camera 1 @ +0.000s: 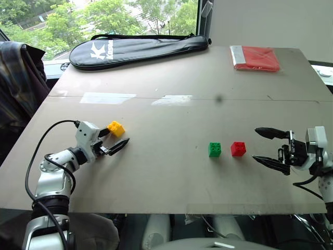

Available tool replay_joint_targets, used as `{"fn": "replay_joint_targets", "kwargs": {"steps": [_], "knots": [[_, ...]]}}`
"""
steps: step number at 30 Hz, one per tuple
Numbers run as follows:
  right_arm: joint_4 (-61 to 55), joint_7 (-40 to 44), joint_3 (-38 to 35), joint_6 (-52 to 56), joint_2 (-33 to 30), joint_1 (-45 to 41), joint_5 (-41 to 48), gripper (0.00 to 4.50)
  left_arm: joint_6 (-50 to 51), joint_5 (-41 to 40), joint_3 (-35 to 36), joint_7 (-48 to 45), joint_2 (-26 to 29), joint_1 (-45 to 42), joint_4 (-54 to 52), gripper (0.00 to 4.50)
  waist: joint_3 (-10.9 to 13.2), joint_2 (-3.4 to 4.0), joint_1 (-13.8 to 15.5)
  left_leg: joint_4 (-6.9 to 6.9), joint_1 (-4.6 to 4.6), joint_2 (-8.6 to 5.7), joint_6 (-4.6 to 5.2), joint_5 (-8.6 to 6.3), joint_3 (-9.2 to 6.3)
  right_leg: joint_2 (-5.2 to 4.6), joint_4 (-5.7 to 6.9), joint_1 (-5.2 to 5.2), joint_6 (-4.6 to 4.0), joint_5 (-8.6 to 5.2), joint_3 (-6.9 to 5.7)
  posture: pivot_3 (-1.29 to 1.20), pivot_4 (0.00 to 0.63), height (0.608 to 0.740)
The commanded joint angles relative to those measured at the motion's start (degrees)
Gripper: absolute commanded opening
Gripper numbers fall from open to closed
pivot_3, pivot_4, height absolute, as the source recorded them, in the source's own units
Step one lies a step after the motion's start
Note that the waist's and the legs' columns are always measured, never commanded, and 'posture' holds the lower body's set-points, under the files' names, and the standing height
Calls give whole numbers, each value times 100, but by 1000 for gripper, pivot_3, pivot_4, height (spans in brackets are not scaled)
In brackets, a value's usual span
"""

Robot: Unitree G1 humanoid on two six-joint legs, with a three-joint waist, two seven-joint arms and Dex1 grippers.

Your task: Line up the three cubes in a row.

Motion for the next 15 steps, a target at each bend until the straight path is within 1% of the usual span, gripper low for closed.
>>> {"fn": "replay_joint_targets", "kwargs": {"steps": [1, 3, 5, 7, 8, 11, 15], "knots": [[-244, 93, -110, 41, -86, 39, 123, 4500, -324, 94, -34, -138, 137, -285, 398, 3946, 0, 0, 1, 0, 0, 0, 0, 0, 0, 0, -1, 0, 0, 0, -1, 0, 150, 708], [-250, 110, -114, 45, -82, 41, 120, 4500, -414, 128, -61, -190, 124, -385, 551, 3311, 0, 0, 1, 0, 0, 0, 0, 0, 1, 0, -1, 1, 0, 0, 0, 0, 150, 708], [-250, 115, -122, 47, -72, 35, 120, 4500, -474, 129, -94, -239, 103, -464, 639, 2277, 0, 0, 1, 0, 0, -1, 0, 0, 4, -1, -2, 0, 0, 0, 2, 0, 150, 708], [-243, 123, -130, 38, -67, 31, 122, 4500, -516, 121, -142, -265, 74, -522, 672, 1345, 0, 0, 1, 0, 0, -1, 0, 0, 3, -2, -1, 0, 2, 1, 1, 0, 150, 708], [-237, 127, -135, 34, -67, 30, 125, 4500, -546, 126, -171, -286, 65, -538, 679, 1258, 0, 0, 1, 0, 0, -1, 0, 0, 2, -2, -1, 0, 3, 2, 0, 0, 150, 708], [-218, 135, -150, 24, -72, 32, 127, 4500, -540, 147, -286, -391, 62, -554, 652, 1279, 0, 0, 1, 0, -1, 0, 1, -1, 2, -2, -1, 0, 4, 3, 0, 0, 150, 708], [-167, 161, -179, 32, -95, 52, 139, 4500, -456, 252, -845, -1059, 33, -619, 55, 1279, 0, 0, 22, 0, -1, -1, 1, 0, 3, -2, -1, 0, 2, 2, 0, 0, 150, 708]]}}
